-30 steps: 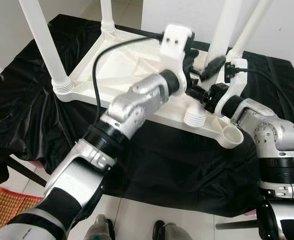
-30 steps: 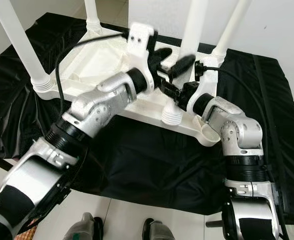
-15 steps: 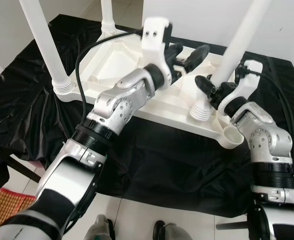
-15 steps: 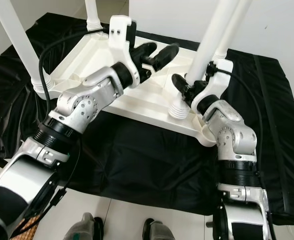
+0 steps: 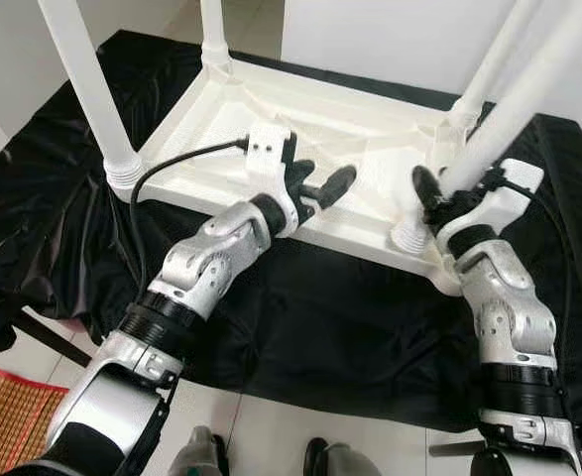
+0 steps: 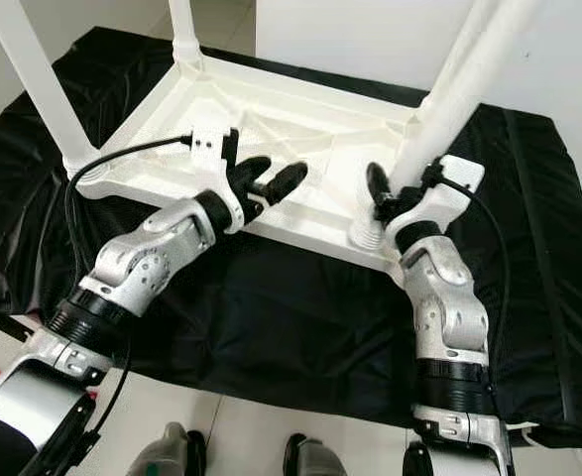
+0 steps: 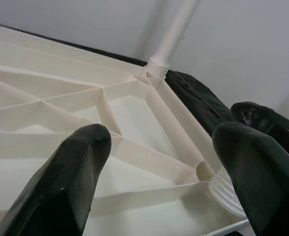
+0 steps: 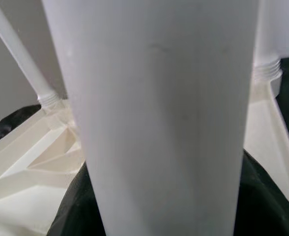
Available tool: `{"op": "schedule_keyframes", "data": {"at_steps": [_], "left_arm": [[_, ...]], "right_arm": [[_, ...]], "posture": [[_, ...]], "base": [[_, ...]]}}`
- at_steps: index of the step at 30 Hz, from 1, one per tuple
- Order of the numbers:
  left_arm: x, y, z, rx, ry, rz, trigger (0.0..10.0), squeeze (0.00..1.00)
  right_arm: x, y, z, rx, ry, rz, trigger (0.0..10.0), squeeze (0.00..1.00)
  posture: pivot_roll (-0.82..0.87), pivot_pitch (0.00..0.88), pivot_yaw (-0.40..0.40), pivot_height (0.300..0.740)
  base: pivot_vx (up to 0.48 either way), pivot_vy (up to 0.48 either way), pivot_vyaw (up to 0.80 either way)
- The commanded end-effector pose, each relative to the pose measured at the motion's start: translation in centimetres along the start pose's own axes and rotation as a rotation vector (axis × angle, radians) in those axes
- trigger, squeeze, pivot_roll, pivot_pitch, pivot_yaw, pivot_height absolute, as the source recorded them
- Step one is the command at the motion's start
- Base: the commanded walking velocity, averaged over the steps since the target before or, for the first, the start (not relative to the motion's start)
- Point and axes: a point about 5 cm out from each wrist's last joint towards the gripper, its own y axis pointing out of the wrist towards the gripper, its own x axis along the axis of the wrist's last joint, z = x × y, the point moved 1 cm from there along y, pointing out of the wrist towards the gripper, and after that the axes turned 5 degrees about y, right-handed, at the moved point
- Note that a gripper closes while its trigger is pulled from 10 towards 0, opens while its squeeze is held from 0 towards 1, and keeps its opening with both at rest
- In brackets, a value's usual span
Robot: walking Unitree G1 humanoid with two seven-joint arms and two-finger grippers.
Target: Building children table
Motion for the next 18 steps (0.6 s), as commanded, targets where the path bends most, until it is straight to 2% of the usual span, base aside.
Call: {"op": "schedule_keyframes", "data": {"at_steps": [1,4,7,10,13,18], "left_arm": [[-0.5,-0.4,-2.0,-0.27,0.007,-0.013,10.0,0.0],[-1.2,-0.8,-1.9,-0.241,0.0,-0.003,10.0,0.0],[-2.0,-1.0,-2.2,-0.235,0.014,0.02,10.0,0.0],[-2.4,-1.1,-2.3,-0.228,0.024,0.031,10.0,0.0],[-3.5,-1.1,-3.0,-0.225,0.058,0.062,10.0,0.0],[-4.2,-1.3,-3.6,-0.234,0.076,0.087,10.0,0.0]], "right_arm": [[0.3,-0.4,-0.2,-0.031,-0.016,-0.036,10.0,0.0],[0.1,-0.8,-0.6,-0.103,-0.056,-0.037,10.0,0.0],[0.4,-1.1,-1.5,-0.192,-0.142,-0.075,10.0,0.0],[0.7,-1.3,-1.9,-0.243,-0.166,-0.099,10.0,0.0],[0.6,-1.8,-1.4,-0.168,-0.278,-0.13,10.0,0.0],[0.2,-2.2,-1.1,-0.136,-0.292,-0.13,10.0,0.0]], "posture": [[0.03,0.145,-0.023,0.74],[0.02,0.143,-0.025,0.74],[0.02,0.143,-0.025,0.74],[0.02,0.143,-0.025,0.74],[0.02,0.153,-0.025,0.74],[0.03,0.162,-0.021,0.74]], "base": [[0.0,0.0,0.0],[0.0,0.0,0.0],[0.0,0.0,0.0],[0.0,0.0,0.0],[0.0,0.0,0.0],[0.0,0.0,0.0]]}}
